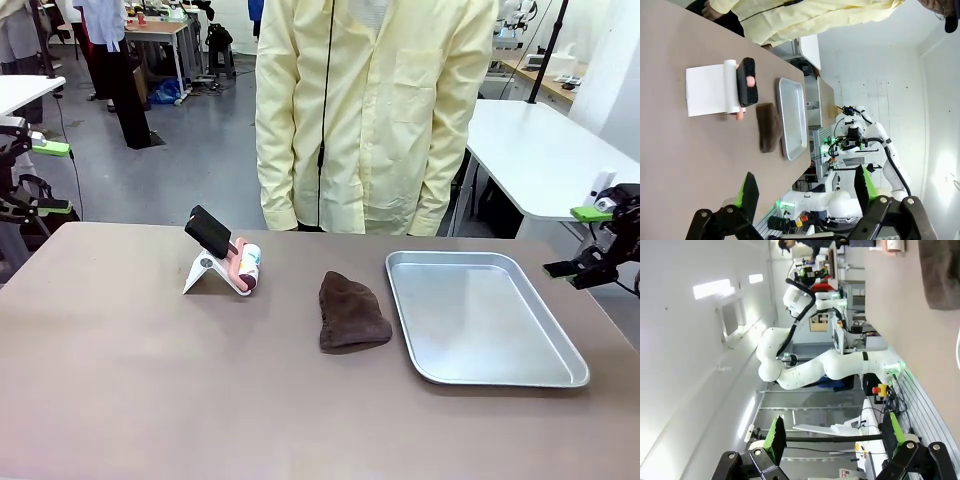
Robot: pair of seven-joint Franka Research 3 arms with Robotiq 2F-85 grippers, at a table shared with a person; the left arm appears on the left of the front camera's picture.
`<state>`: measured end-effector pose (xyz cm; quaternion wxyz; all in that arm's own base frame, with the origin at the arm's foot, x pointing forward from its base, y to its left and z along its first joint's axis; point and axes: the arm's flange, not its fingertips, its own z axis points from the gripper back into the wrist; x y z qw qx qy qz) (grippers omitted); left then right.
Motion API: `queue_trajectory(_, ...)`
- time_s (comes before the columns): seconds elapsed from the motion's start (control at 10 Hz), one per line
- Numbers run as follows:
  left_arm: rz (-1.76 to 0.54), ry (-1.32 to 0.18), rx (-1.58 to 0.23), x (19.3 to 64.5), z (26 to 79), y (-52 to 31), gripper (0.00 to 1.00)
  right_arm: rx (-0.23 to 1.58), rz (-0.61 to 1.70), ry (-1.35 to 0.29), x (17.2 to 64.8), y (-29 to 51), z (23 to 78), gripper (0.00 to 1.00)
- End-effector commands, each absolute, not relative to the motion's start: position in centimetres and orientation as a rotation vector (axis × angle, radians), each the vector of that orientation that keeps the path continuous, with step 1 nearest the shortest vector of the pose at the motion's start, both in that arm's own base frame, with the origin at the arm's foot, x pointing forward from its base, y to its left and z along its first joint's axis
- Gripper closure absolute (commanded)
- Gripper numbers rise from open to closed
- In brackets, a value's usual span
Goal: Clean the surface of the table.
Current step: Return the Lint Roller and towel to their original positions.
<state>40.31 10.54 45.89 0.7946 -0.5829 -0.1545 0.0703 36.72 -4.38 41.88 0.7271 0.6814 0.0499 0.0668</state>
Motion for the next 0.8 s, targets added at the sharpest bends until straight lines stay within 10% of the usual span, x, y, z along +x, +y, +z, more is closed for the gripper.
queue_trajectory(0.0, 0.161, -0.316, -1.247, 39.95, 46.02, 10.79, 0.0, 1.484, 0.11, 0.115, 35.89, -4.13, 42.85, 0.0)
queue_trajectory(0.7, 0.161, -0.316, -1.247, 39.95, 46.02, 10.79, 0.0, 1.484, 0.11, 0.115, 35.89, -4.13, 42.85, 0.0)
